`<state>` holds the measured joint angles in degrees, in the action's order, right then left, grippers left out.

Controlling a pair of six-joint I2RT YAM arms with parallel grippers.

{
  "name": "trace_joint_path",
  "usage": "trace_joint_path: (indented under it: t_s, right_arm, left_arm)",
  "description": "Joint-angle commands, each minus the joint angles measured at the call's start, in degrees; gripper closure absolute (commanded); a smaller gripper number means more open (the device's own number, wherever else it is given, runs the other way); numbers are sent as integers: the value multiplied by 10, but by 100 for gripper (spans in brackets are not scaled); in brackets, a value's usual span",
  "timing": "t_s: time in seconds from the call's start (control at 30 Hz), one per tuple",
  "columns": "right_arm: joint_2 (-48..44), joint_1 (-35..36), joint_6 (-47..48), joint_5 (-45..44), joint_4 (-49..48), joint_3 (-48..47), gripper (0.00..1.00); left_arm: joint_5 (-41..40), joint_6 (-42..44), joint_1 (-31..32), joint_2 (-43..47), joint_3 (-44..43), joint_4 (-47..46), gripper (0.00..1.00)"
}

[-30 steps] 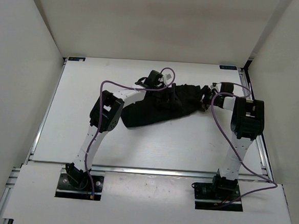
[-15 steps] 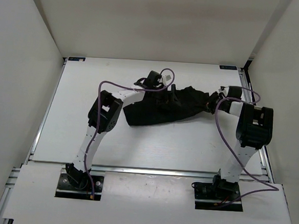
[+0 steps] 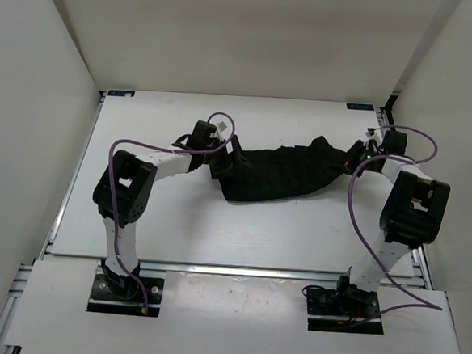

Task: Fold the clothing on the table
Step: Fold the skirt

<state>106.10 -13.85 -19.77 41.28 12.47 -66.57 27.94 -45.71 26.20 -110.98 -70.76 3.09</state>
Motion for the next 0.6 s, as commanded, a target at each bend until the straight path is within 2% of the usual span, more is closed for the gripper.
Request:
trace_joint_path:
  t_s: [0.0, 0.1, 0.23, 0.43, 0.57]
  right_arm:
    - [-16, 4, 89, -1, 29, -65, 100]
    - [-20, 16, 125, 9, 40, -93, 100]
    - [-23, 53, 189, 22, 87, -138, 100]
    - [-42, 115, 266, 15, 110, -146, 100]
    - [-69, 159, 295, -16, 106, -136, 100]
  left_arm:
    - [-53, 14, -3, 33, 22, 43, 1]
    - [-81, 9, -6, 45, 43, 53, 2]
    - [-64, 10, -25, 29, 33, 77, 2]
    - [-43, -11, -47, 43, 69, 24, 2]
    - [-40, 10, -42, 30, 67, 42, 1]
